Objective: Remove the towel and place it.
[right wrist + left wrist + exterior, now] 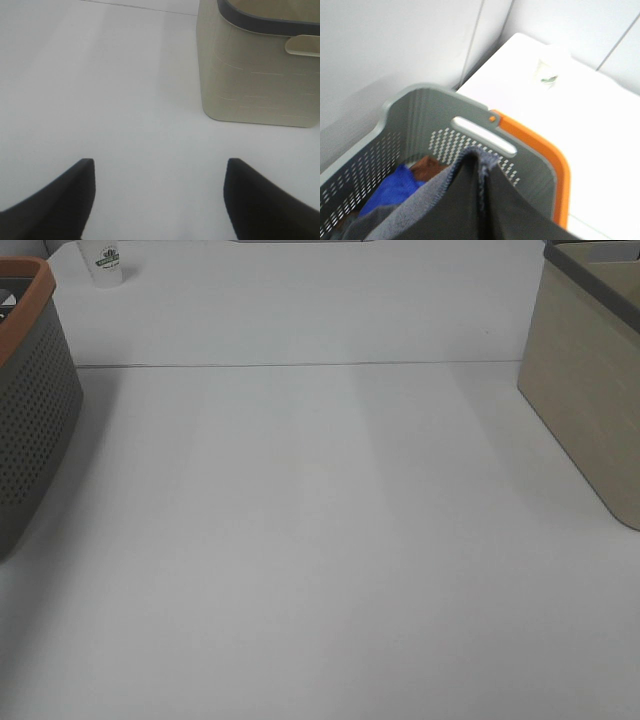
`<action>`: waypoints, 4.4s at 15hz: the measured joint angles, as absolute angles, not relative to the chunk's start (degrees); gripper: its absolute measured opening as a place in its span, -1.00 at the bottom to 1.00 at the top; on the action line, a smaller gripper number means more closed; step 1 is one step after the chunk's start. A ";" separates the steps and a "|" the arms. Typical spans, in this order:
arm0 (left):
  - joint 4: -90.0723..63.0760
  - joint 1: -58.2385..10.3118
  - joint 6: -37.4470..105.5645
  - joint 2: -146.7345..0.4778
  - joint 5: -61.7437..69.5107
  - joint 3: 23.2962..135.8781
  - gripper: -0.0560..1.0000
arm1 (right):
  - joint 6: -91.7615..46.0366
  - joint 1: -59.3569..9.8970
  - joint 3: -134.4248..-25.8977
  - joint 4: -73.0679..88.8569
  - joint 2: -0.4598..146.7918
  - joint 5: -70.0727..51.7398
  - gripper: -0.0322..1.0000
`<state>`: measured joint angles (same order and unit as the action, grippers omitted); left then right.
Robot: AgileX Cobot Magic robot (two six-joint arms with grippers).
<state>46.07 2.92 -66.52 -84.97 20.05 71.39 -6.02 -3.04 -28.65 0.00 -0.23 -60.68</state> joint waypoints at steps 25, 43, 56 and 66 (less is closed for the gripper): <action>48.41 -19.25 -57.47 -83.82 -7.79 93.28 -0.89 | -6.02 -3.04 -28.65 0.00 -0.23 -60.68 0.44; 100.67 -17.30 -103.25 -84.34 -56.95 83.48 -0.89 | -74.31 -3.04 -32.09 65.95 41.65 -47.44 0.27; 100.73 -17.30 -103.08 -87.09 -62.97 83.48 -0.89 | -107.31 -13.24 -32.09 90.93 64.17 -40.51 0.26; 100.73 -17.30 -103.25 -87.09 -66.35 83.48 -0.89 | -124.90 -33.29 -43.54 99.18 88.81 -25.78 0.21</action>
